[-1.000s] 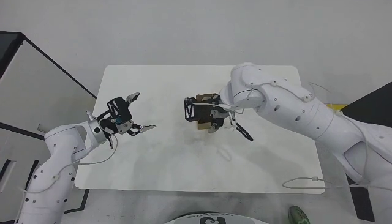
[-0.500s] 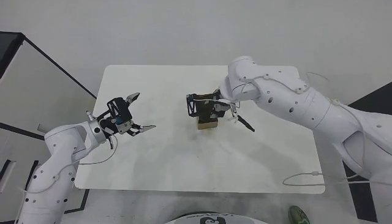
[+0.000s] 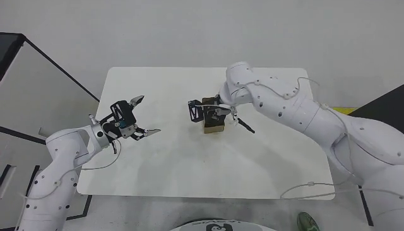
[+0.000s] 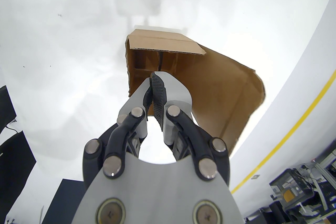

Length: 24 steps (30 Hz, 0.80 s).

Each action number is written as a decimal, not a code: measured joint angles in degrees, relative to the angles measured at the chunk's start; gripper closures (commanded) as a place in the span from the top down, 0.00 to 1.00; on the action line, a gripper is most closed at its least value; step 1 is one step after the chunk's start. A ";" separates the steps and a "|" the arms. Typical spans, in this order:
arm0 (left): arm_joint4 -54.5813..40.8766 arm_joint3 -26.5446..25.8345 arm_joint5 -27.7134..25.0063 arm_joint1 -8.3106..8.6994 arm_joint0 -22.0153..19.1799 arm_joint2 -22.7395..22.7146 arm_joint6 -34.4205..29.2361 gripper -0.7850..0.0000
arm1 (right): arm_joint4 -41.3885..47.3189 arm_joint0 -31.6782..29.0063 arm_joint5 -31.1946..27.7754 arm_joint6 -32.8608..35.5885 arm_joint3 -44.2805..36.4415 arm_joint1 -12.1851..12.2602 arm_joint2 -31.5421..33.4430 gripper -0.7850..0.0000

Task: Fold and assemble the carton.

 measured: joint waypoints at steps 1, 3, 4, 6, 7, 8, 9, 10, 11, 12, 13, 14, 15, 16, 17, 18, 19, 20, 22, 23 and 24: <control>0.00 0.00 0.00 0.00 0.00 0.00 0.00 1.00 | -0.28 -0.14 -0.23 -0.23 0.81 -0.47 0.00 0.00; 0.00 0.00 0.00 0.00 0.00 0.00 0.00 1.00 | -0.71 -0.41 -0.74 -0.74 2.70 -1.57 0.00 0.00; 0.00 0.00 0.00 0.00 0.00 0.00 0.00 1.00 | -0.89 -0.52 -0.94 -0.93 3.51 -2.04 0.00 0.00; 0.00 0.00 0.00 0.00 0.00 0.00 0.00 1.00 | -1.18 -0.73 -1.26 -1.26 5.32 -3.08 0.00 0.00; 0.00 0.00 0.00 0.00 0.00 0.00 0.00 1.00 | -1.18 -0.79 -1.37 -1.37 6.05 -3.49 0.00 0.00; 0.00 0.00 0.00 0.00 0.00 0.00 0.00 1.00 | -1.12 -0.85 -1.47 -1.46 6.76 -3.88 0.00 0.00; 0.00 0.00 0.00 0.00 0.00 0.00 0.00 1.00 | -1.05 -0.92 -1.59 -1.58 7.65 -4.36 0.00 0.00; 0.00 0.00 0.00 0.00 0.00 0.00 0.00 1.00 | -1.03 -1.00 -1.69 -1.69 8.29 -4.70 0.00 0.00; 0.00 0.00 0.00 0.00 0.00 0.00 0.00 1.00 | -1.05 -1.07 -1.78 -1.77 8.92 -5.03 0.00 0.00; 0.00 0.00 0.00 0.00 0.00 0.00 0.00 1.00 | -1.23 -1.19 -1.87 -1.86 9.71 -5.45 0.00 0.00; 0.00 0.00 0.00 0.00 0.00 0.00 0.00 1.00 | -1.43 -1.29 -1.91 -1.91 10.29 -5.77 0.00 0.00; 0.00 0.00 0.00 0.00 0.00 0.00 0.00 1.00 | -1.61 -1.39 -1.96 -1.96 10.86 -6.08 0.00 0.00; 0.00 0.00 0.00 0.00 0.00 0.00 0.00 1.00 | -1.78 -1.50 -2.06 -2.05 11.61 -6.50 0.00 0.00; 0.00 0.00 0.00 0.00 0.00 0.00 0.00 1.00 | -1.96 -1.57 -2.09 -2.08 12.19 -6.81 0.00 0.00; 0.00 0.00 0.00 0.00 0.00 0.00 0.00 1.00 | -2.10 -1.64 -2.09 -2.08 12.76 -7.11 0.00 0.00; 0.00 0.00 0.00 0.00 0.00 0.00 0.00 1.00 | -2.23 -1.73 -2.07 -2.06 13.49 -7.52 0.00 0.00; 0.00 0.00 0.00 0.00 0.00 0.00 0.00 1.00 | -2.32 -1.78 -2.07 -2.06 14.00 -7.81 0.00 0.00; 0.00 0.00 0.00 0.00 0.00 0.00 0.00 1.00 | -2.39 -1.82 -2.09 -2.08 14.48 -8.10 0.00 0.00; 0.00 0.00 0.00 0.00 0.00 0.00 0.00 1.00 | -2.39 -1.83 -2.39 -2.38 15.58 -8.72 0.00 0.00; 0.00 0.00 0.00 0.00 0.00 0.00 0.00 1.00 | -2.42 -1.74 -2.55 -2.54 16.01 -8.95 0.00 0.00; 0.00 0.00 0.00 0.00 0.00 0.00 0.00 1.00 | -2.44 -1.53 -2.71 -2.70 16.36 -9.15 0.00 0.00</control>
